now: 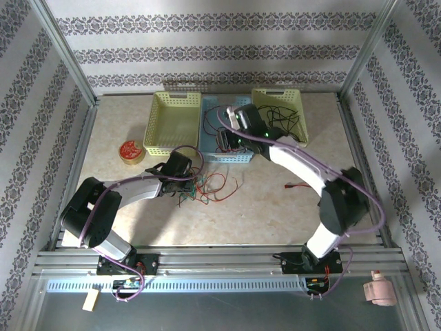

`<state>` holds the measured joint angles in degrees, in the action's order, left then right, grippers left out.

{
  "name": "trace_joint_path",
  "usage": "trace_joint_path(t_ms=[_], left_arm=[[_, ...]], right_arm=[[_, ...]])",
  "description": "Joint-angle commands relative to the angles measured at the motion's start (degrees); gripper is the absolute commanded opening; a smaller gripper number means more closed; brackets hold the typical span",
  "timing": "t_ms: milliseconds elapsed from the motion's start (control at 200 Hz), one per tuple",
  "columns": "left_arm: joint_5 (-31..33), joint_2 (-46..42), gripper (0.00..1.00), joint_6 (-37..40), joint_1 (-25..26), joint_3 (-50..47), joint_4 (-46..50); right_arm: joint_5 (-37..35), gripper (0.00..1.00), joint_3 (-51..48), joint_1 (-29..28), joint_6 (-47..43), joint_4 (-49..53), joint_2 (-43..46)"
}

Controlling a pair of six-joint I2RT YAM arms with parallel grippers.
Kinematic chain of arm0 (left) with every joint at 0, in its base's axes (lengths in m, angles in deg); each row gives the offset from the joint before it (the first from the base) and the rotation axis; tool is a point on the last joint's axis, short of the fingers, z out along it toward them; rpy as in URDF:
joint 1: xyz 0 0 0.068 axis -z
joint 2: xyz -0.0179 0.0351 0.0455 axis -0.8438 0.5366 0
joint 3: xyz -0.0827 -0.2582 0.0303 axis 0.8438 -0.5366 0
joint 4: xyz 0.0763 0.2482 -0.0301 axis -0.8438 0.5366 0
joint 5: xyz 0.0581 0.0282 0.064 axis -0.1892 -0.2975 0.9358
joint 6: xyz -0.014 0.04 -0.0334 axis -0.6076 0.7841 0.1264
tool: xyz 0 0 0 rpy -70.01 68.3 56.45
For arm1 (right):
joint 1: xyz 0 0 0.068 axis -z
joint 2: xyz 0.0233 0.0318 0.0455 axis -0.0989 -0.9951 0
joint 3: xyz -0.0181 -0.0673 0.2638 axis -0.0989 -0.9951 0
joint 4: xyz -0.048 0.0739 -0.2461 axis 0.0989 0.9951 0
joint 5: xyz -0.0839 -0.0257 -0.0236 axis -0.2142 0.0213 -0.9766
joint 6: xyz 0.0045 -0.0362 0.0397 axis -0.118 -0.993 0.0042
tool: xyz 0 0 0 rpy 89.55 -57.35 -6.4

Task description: Untangle the cables

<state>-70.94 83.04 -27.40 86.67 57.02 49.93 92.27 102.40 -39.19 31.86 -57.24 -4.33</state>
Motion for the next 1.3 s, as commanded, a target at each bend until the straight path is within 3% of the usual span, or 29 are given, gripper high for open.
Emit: trace_joint_path(t_ms=[0,145,280,475,995,1120,1295], left_arm=[[-0.30,-0.72,0.00,0.83,-0.34,0.07,-0.23],[-0.37,-0.37,0.00,0.76,-0.36,0.34,0.03],[0.08,0.05,0.00,0.21,-0.37,0.17,0.04],[0.53,0.24,0.00,0.21,-0.34,-0.14,0.60],[1.08,-1.04,0.00,0.19,-0.37,-0.68,1.64],[0.93,-1.03,0.00,0.23,-0.29,-0.76,1.30],[0.81,-1.28,0.00,-0.23,-0.31,-1.11,1.09]], right_arm=[[0.47,0.52,-9.28,-0.75,1.40,2.16,6.55],[1.80,0.49,-20.58,-2.18,4.61,2.73,11.20],[4.87,0.48,-26.10,-3.52,6.55,1.43,8.86],[6.45,0.44,-24.82,-4.86,6.68,-0.35,1.21],[8.84,0.42,-19.86,-5.39,7.88,-2.68,-7.15],[4.15,0.31,-17.96,-7.01,7.70,-1.05,-8.41],[-12.27,0.07,-15.12,-11.27,9.81,2.66,-10.43]])
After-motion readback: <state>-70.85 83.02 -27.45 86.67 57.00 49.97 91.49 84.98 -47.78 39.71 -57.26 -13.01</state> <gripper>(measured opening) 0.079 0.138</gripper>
